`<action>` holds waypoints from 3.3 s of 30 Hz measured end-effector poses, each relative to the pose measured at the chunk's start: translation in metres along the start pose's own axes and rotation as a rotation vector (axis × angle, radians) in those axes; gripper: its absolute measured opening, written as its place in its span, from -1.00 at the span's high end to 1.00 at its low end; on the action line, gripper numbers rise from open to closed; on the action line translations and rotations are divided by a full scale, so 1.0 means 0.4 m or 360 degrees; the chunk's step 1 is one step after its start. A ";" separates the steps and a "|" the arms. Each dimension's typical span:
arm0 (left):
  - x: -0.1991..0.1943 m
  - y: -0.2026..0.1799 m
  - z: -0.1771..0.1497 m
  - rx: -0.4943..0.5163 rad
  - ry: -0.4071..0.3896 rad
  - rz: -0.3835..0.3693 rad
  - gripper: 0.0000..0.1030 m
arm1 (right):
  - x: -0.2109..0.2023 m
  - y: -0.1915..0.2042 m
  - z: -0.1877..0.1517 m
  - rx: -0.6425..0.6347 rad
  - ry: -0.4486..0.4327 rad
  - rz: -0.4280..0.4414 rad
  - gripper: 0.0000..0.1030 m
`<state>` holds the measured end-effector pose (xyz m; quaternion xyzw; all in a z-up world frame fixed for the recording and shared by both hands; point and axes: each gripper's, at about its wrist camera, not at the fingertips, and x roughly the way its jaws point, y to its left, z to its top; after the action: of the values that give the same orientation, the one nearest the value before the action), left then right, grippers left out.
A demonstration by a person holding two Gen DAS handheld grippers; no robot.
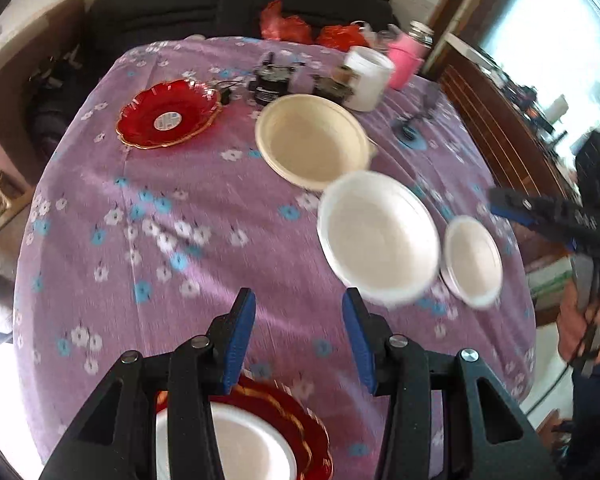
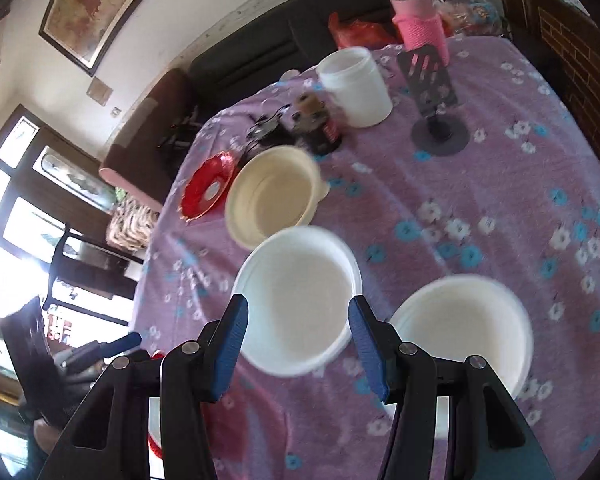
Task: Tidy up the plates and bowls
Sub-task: 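Move the left gripper to the beige ribbed bowl and grasp its rim, then lift the beige bowl and carry it over the plate stack, then lower the beige bowl into the white bowl and open the left gripper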
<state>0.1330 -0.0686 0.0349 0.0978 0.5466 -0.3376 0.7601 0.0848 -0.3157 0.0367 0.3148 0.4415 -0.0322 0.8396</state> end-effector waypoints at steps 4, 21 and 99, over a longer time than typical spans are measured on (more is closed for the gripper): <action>0.076 0.038 0.097 -0.0126 0.0061 -0.0010 0.15 | 0.034 -0.006 0.071 -0.0026 0.0007 -0.0063 -0.11; 0.352 0.093 0.304 -0.0306 0.0085 0.0085 0.23 | 0.377 0.026 0.277 -0.0208 0.0204 -0.0239 0.32; -0.097 0.279 -0.509 -0.0624 -0.0073 0.0181 0.61 | 0.256 0.425 -0.415 -0.0544 0.0615 0.0264 0.76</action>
<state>0.0397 0.1369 -0.0329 -0.0292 0.5780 -0.1835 0.7946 0.0838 -0.0646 -0.0245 0.2039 0.5651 0.1724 0.7806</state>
